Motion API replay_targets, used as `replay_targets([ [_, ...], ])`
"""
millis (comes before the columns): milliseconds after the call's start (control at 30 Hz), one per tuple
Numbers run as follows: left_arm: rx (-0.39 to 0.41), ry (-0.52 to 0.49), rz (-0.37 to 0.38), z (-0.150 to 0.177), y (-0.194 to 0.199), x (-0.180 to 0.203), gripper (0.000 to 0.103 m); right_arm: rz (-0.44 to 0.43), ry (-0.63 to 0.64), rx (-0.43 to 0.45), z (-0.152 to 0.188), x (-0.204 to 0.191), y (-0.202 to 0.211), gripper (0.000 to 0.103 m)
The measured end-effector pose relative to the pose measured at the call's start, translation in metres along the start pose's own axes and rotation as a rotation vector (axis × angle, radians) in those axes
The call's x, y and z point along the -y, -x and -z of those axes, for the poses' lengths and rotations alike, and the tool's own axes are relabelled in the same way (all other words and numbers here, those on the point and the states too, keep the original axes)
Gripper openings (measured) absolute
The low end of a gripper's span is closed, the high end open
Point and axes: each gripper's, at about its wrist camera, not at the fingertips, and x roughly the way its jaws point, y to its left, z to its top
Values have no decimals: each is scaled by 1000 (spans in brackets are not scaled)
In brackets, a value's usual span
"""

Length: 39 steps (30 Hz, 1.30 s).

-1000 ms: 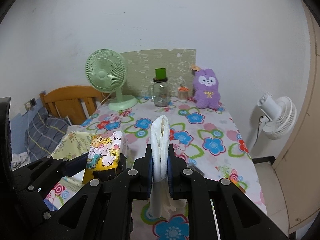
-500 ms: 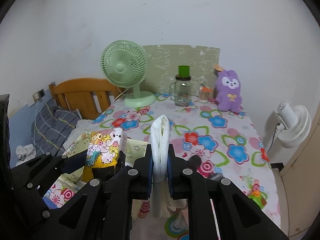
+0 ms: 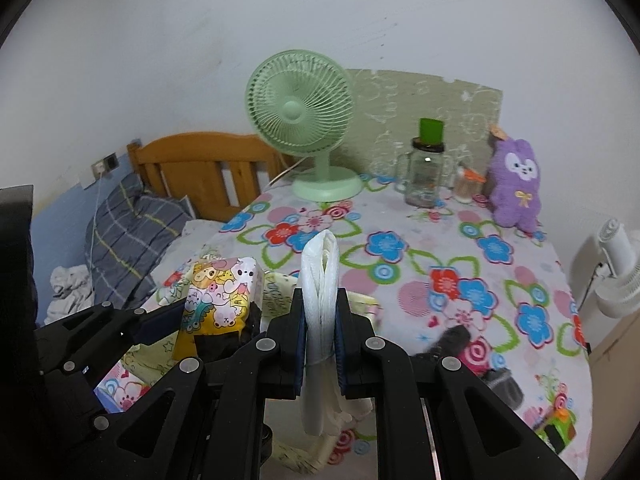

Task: Organize soft objects
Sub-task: 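Carry both items to the fabric box and lower the yellow packet inside with the left tool, then open the right tool to drop the white tissue into the box while the left tool releases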

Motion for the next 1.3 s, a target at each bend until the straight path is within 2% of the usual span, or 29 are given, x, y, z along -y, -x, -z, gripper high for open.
replay_targets([
  [467,-127,21,-50,19,-41,-31,57,-74,17,-102,10,-22,-50,15],
  [633,-148,50,-58,26,-48,-36,62,-83,42,-131,18,-27,-61,15],
  [733,-144,44,-67,27,-48,-35,72,-75,54,-141,21,-29,-65,17],
  [800,-145,44,-66,28,-48,-35,74,-80,53,-158,22,-28,-68,21],
  [833,-145,43,-68,28,-48,-35,75,-80,54,-164,22,-28,-69,26],
  [900,-142,44,-69,28,-49,-35,78,-71,53,-169,23,-27,-70,41],
  [967,-140,50,-68,28,-48,-36,81,-67,50,-159,22,-26,-68,60],
  [1167,-124,47,-67,25,-42,-34,84,-32,67,-131,19,-24,-59,73],
  [1300,-109,44,-62,23,-36,-30,87,-11,70,-112,17,-21,-51,77],
])
